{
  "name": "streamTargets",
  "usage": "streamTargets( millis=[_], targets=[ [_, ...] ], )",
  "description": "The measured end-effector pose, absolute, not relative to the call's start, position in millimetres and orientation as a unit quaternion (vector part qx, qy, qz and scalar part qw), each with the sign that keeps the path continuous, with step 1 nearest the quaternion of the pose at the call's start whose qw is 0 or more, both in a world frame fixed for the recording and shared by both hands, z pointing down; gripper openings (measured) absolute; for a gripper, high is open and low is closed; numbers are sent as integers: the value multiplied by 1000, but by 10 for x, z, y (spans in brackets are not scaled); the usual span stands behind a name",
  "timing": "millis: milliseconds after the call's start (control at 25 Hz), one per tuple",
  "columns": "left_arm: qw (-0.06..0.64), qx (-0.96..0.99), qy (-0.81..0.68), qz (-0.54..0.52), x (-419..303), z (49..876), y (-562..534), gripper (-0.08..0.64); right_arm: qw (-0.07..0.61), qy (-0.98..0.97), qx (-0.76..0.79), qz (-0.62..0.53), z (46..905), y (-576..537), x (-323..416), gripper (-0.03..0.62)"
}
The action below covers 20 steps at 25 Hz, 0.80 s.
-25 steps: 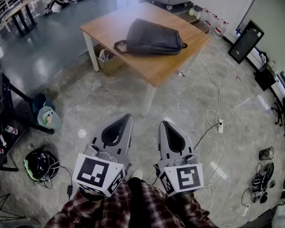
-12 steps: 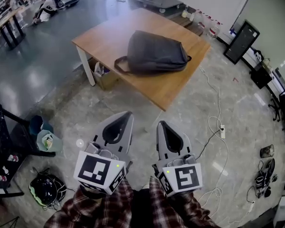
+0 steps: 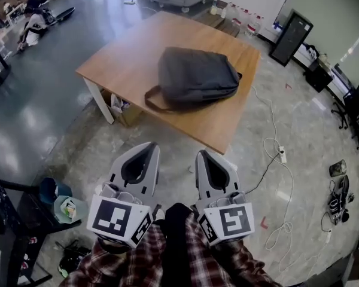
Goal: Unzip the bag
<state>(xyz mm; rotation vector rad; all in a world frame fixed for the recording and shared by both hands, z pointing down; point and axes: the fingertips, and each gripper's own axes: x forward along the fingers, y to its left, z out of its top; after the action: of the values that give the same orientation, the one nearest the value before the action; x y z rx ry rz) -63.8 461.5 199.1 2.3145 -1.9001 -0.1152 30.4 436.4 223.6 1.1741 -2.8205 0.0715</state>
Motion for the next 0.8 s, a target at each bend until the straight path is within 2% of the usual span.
streamTargets(
  millis=[400,800],
  targets=[
    [78,784,-616,-32,-1005,2152,3549,9,60,-903,425,28,2405,3160,76,8],
    [70,803,-591,-37,-1254,1949,1718,9,56,-899,434,12,2184,1395,-271,8]
  ],
)
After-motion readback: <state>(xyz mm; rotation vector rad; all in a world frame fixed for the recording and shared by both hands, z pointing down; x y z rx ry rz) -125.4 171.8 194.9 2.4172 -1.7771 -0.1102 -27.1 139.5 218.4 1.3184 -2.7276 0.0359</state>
